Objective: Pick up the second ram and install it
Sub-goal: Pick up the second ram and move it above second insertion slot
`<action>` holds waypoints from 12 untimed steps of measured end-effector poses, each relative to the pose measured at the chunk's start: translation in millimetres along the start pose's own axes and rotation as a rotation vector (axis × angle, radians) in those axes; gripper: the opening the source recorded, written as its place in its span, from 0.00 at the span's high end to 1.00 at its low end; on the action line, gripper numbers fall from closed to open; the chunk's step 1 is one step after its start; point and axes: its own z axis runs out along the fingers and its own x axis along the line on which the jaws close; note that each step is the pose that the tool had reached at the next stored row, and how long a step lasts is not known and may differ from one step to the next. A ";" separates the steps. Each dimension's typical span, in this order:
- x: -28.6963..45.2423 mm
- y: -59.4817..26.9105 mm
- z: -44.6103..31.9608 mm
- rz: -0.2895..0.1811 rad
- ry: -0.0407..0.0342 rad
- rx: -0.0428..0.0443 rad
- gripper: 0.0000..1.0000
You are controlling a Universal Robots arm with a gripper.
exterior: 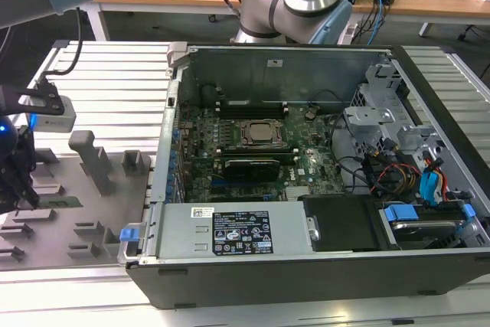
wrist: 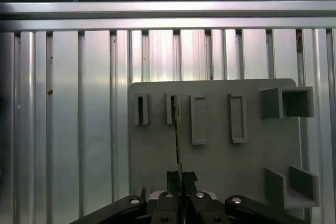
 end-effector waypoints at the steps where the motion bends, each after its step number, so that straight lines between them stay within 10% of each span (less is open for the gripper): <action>1: -0.1 0.0 -1.7 0.000 0.0000 -0.0001 0.86; 12: -1.4 0.4 -15.9 0.000 -0.0001 -0.0001 0.86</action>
